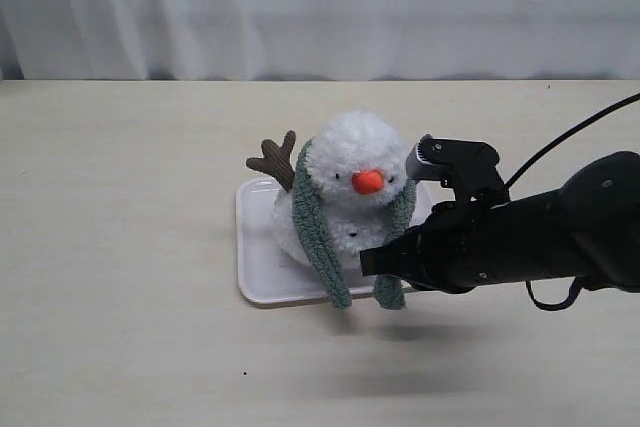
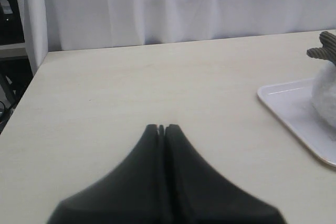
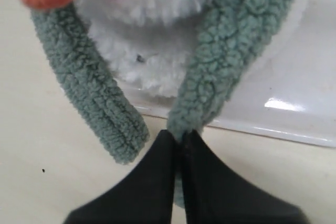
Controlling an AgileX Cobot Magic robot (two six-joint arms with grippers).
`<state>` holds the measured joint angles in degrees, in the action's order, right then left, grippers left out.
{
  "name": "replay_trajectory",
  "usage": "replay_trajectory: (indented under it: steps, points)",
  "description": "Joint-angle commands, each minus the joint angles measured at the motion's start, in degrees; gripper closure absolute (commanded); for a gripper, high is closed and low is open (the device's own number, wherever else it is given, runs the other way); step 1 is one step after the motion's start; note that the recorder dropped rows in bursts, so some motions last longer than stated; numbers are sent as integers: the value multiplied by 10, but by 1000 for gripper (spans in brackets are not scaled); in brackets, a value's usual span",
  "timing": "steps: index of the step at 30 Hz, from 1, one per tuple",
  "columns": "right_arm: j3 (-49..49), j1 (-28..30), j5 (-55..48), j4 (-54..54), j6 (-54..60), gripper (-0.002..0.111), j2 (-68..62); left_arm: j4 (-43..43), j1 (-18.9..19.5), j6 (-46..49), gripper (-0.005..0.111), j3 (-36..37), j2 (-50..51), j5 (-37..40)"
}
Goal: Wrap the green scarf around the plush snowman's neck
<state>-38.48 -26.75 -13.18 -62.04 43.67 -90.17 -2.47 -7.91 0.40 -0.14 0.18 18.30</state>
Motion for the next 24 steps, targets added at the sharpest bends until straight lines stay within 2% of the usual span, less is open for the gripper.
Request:
replay_trajectory:
  steps: [1, 6, 12, 24]
  points:
    - [-2, -1, -9, -122, 126, 104, -5, 2, 2, -1, 107, 1, -2, -6]
    - [-2, -1, -43, -234, 254, 103, -34, 2, 2, -1, 107, 1, -2, -6]
    - [-2, -1, -49, -362, 375, 86, -65, 2, 2, -1, 107, 1, -2, -6]
    - [-2, -1, -49, -371, 401, 60, -70, 2, 2, -1, 107, 1, -2, -6]
